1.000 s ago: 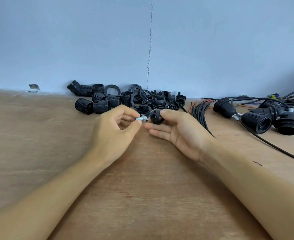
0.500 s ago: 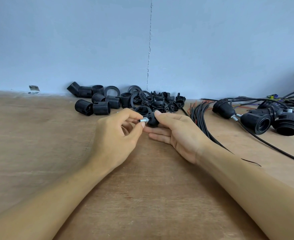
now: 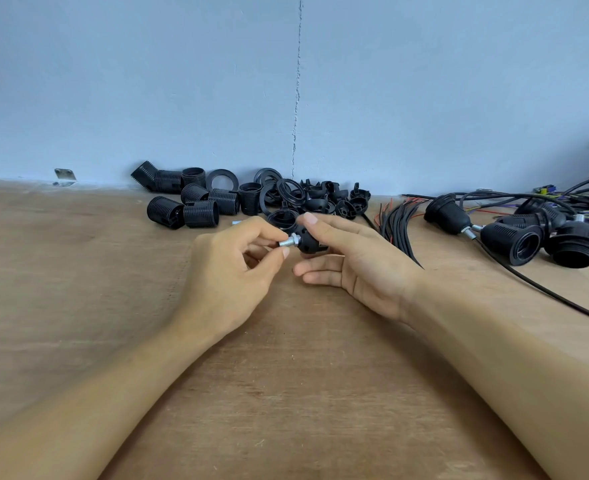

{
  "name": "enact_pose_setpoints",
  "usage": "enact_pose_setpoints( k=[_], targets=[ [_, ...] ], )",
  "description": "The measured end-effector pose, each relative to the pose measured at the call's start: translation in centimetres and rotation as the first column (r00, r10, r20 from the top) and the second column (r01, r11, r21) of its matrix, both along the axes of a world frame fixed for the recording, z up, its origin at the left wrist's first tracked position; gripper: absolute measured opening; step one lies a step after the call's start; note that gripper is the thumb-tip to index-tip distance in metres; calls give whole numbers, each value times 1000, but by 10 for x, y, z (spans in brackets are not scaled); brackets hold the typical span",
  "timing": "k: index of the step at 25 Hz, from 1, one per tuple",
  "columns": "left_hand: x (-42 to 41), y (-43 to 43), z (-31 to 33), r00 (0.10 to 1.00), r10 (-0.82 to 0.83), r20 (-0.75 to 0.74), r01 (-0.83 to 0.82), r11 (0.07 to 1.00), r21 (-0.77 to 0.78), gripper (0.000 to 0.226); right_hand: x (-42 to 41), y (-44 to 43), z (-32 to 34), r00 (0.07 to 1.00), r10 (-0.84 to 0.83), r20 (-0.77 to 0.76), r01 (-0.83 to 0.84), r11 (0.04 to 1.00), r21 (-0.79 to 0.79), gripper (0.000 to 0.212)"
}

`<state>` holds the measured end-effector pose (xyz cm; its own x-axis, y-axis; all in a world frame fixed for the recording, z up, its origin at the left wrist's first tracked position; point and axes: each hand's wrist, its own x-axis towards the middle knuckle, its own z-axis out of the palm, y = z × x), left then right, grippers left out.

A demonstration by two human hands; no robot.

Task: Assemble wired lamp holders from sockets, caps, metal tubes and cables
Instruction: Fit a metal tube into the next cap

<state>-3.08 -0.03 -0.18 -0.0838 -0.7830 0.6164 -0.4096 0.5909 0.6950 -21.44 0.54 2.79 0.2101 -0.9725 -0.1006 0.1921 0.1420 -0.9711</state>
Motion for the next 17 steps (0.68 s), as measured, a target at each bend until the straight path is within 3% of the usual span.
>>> enact_pose_setpoints(
  k=[4,7,10,17],
  targets=[
    [-1,2,1,1000,-4,-6,4,999,-37,33,2,0,2,983,-39,-177,44,999,23,57],
    [-1,2,0,1000,-20,-18,18,997,-72,34,-1,-1,4,975,-16,-220,33,997,74,73],
    [-4,4,-2,999,-36,8,37,990,-136,22,-1,0,5,965,18,-263,7,996,94,69],
    [-4,6,0,997,-80,15,81,983,-163,26,2,1,4,941,-13,-339,33,998,53,79]
  ],
)
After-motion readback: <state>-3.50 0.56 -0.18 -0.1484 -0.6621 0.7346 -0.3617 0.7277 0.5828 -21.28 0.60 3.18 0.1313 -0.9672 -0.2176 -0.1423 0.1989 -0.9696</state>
